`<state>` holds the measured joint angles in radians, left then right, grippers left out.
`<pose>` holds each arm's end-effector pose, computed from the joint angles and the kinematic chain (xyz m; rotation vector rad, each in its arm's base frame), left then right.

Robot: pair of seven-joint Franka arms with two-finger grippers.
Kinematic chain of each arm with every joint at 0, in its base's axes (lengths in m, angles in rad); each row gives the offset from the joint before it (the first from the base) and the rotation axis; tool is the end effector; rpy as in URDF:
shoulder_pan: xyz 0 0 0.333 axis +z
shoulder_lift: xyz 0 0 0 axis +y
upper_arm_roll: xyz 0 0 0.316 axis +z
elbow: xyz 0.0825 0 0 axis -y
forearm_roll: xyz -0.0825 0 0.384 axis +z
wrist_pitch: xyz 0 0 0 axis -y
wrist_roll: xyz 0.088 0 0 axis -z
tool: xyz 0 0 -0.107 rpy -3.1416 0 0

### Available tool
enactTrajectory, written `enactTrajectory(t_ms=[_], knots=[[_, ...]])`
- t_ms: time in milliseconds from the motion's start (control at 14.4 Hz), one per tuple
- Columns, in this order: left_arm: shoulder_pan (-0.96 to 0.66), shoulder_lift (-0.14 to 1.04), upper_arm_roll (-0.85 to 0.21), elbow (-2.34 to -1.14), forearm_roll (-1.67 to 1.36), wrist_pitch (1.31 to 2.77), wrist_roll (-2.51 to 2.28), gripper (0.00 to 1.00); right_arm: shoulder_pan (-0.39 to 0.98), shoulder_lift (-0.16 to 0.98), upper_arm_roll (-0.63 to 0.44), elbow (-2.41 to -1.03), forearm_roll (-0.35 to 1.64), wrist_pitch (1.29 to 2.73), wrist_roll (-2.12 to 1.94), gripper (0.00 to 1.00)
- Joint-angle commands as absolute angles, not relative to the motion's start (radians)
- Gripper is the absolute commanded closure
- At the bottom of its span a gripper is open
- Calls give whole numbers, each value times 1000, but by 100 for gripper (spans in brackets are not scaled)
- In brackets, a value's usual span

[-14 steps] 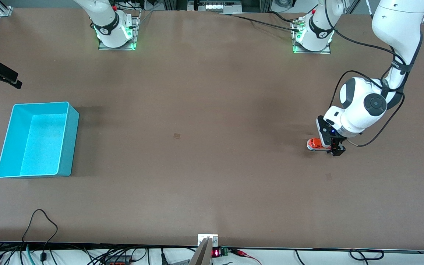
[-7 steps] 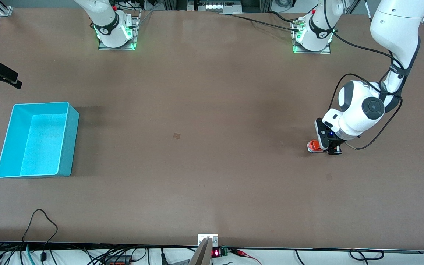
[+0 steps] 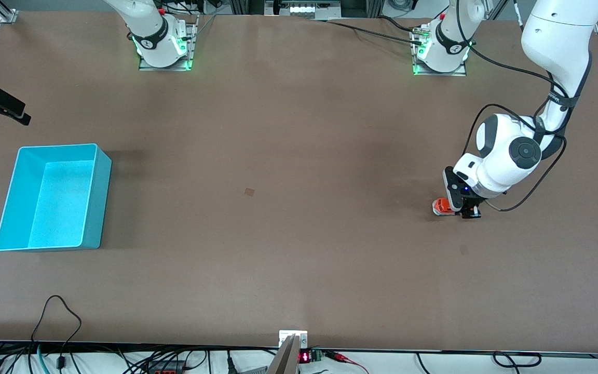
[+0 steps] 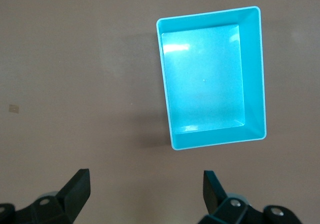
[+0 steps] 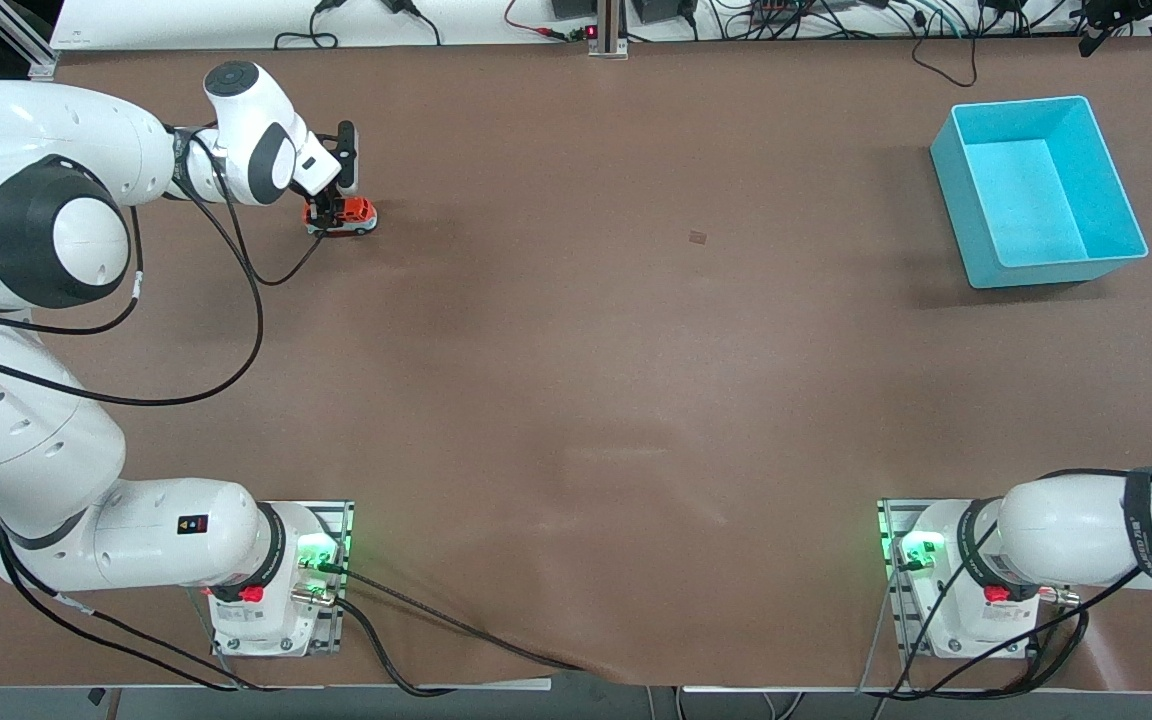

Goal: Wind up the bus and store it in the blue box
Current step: 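Close the left gripper on the orange bus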

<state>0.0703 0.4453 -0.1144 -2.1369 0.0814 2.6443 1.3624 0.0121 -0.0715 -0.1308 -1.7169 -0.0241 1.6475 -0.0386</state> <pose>0.5784 -0.0277 0.2013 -2.3101 2.0759 -0.0887 0.5328 -0.0683 0.6006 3.1244 -0.1218 0.0005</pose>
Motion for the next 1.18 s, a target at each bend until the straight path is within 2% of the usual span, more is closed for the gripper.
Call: enactTrajectory(t_ms=[0, 348, 627, 1114], knots=[[71, 480, -132, -2106, 103, 2643, 1368, 79, 5, -72, -130, -1721, -14, 1658, -43, 0], [93, 498, -132, -2106, 103, 2637, 1403, 79, 5, -72, -129, -1721, -14, 1658, -43, 0], [204, 557, -123, -2051, 103, 2637, 1598, 79, 5, -72, -130, -1721, -14, 1661, -43, 0], [382, 583, -120, -2016, 103, 2638, 1689, 79, 5, -72, -130, -1721, -14, 1663, -43, 0]])
